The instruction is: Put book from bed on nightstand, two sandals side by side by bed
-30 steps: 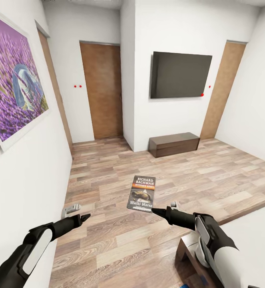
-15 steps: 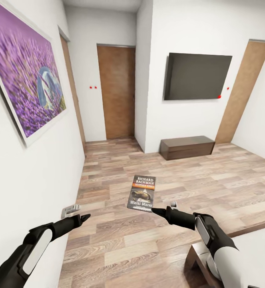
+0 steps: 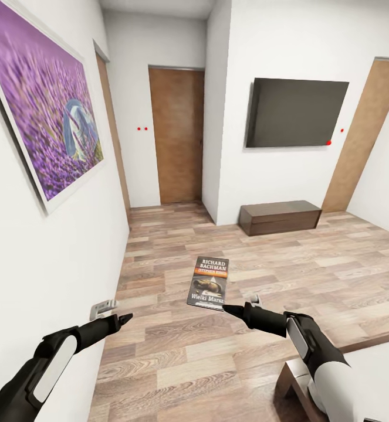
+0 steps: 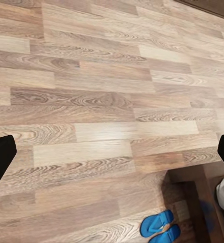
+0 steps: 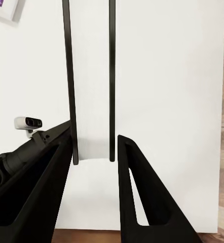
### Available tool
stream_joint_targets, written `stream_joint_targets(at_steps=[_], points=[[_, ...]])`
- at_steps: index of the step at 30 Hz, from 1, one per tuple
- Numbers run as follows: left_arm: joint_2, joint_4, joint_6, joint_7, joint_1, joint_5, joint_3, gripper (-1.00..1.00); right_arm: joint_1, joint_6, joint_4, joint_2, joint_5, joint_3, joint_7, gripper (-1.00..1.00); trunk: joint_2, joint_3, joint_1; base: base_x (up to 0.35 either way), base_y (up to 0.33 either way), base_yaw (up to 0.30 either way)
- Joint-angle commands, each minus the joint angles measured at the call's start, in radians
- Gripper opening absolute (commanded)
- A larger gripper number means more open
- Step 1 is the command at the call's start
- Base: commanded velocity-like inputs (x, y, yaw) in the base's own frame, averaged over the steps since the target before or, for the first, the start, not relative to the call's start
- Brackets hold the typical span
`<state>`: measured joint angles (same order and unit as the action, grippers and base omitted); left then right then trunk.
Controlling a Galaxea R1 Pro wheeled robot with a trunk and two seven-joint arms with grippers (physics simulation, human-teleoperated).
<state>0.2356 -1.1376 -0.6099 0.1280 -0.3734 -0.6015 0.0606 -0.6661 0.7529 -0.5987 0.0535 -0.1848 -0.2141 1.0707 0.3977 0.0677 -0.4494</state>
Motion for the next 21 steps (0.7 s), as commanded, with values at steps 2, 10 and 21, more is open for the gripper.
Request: stream_joint_targets(at_steps=[2,10,21], points=[[0.001,-0.001,-0.004,0.001,-0.001,-0.002,0.001,1.00,-0.001,0.005,0.000,0.000,-0.002,-0.001,0.001,-1.00,0.002,0.002,-0.001,0.000,0.000,0.009],[-0.004,-0.001,-0.004,0.002,-0.001,-0.001,0.034,1.00,-0.001,0.005,0.000,0.000,-0.002,-0.002,0.002,-1.00,0.002,-0.003,-0.001,0.000,0.000,-0.055],[-0.008,0.001,-0.003,0.001,-0.001,-0.003,0.105,1.00,-0.001,0.005,0.000,0.000,-0.002,-0.002,0.002,-1.00,0.002,-0.006,-0.001,0.000,0.000,-0.028]])
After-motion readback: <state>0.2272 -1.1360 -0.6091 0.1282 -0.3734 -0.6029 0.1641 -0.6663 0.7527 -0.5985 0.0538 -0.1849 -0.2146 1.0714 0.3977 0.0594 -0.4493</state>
